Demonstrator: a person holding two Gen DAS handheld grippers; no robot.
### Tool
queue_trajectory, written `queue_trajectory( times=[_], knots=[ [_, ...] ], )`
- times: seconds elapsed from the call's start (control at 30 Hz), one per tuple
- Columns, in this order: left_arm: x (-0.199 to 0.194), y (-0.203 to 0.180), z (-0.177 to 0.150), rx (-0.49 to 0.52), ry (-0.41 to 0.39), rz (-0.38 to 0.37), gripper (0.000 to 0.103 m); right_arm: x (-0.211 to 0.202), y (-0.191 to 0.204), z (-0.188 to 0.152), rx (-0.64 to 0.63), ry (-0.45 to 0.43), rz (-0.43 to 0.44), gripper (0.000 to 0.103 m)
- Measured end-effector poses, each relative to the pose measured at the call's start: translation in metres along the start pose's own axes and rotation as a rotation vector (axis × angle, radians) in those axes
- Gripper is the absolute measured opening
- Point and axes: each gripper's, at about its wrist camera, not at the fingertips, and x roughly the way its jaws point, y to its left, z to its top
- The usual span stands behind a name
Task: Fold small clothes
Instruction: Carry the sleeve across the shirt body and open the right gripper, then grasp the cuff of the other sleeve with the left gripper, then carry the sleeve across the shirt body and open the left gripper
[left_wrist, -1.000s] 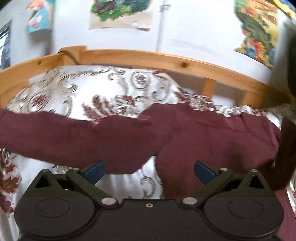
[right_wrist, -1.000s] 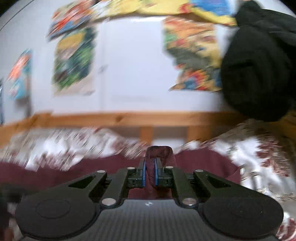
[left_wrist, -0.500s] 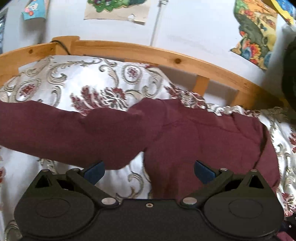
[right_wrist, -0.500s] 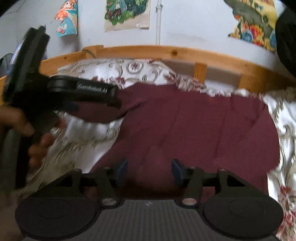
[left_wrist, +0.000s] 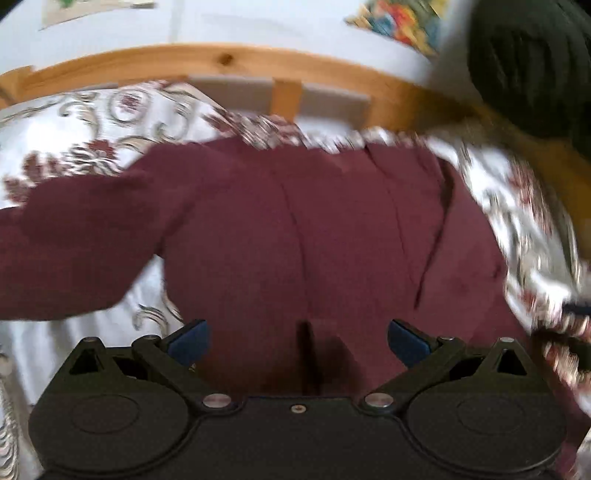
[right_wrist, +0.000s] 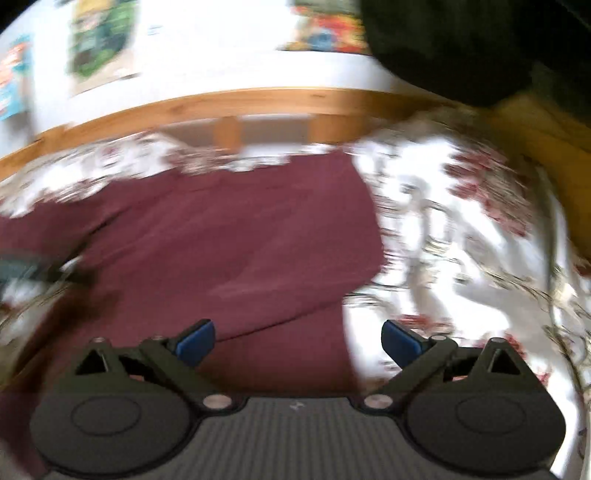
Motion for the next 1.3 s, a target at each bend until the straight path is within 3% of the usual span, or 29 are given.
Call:
queue_trajectory(
  times=[0.1, 0.23, 0.4, 0.57, 0.67, 0.77, 0.87, 0.93, 1.1, 1.2, 1.3],
  knots=[
    [0.011, -0.005, -0.005, 0.057, 0.035, 0.017, 0.096, 0.01, -0.027, 0.002, 0.136, -0.008, 0.021, 0.1],
    [0.02, -0.004, -0.009, 0.072, 0.063, 0.011, 0.086, 0.021, -0.047, -0.004, 0.309, 0.045, 0.006, 0.101],
    [0.022, -0.008, -0.01, 0.096, 0.027, 0.012, 0.081, 0.017, -0.045, -0.007, 0.307, 0.046, 0.005, 0.103],
    [0.024, -0.027, -0.015, 0.249, -0.033, 0.052, 0.081, 0.012, -0.039, -0.007, 0.298, 0.036, -0.008, 0.103],
    [0.026, -0.031, -0.013, 0.281, -0.029, 0.008, 0.069, 0.011, -0.039, -0.006, 0.294, 0.033, -0.013, 0.103],
    [0.032, -0.029, -0.012, 0.243, 0.005, -0.026, 0.061, 0.011, -0.039, -0.007, 0.291, 0.031, -0.027, 0.103],
    [0.036, -0.022, -0.011, 0.168, 0.023, -0.049, 0.038, 0.01, -0.04, -0.008, 0.301, 0.02, -0.038, 0.103],
    [0.031, -0.018, -0.01, 0.147, -0.017, -0.042, 0.013, 0.01, -0.041, -0.009, 0.307, 0.013, -0.046, 0.103],
    [0.003, -0.019, -0.004, 0.125, -0.165, -0.101, 0.007, 0.006, -0.042, -0.01, 0.302, -0.026, -0.09, 0.103],
    [-0.02, -0.025, -0.003, 0.147, -0.256, -0.2, 0.006, 0.001, -0.044, -0.01, 0.314, -0.054, -0.106, 0.103],
    [-0.044, -0.033, -0.007, 0.24, -0.319, -0.318, 0.006, -0.002, -0.048, -0.009, 0.324, -0.07, -0.121, 0.103]
  ],
)
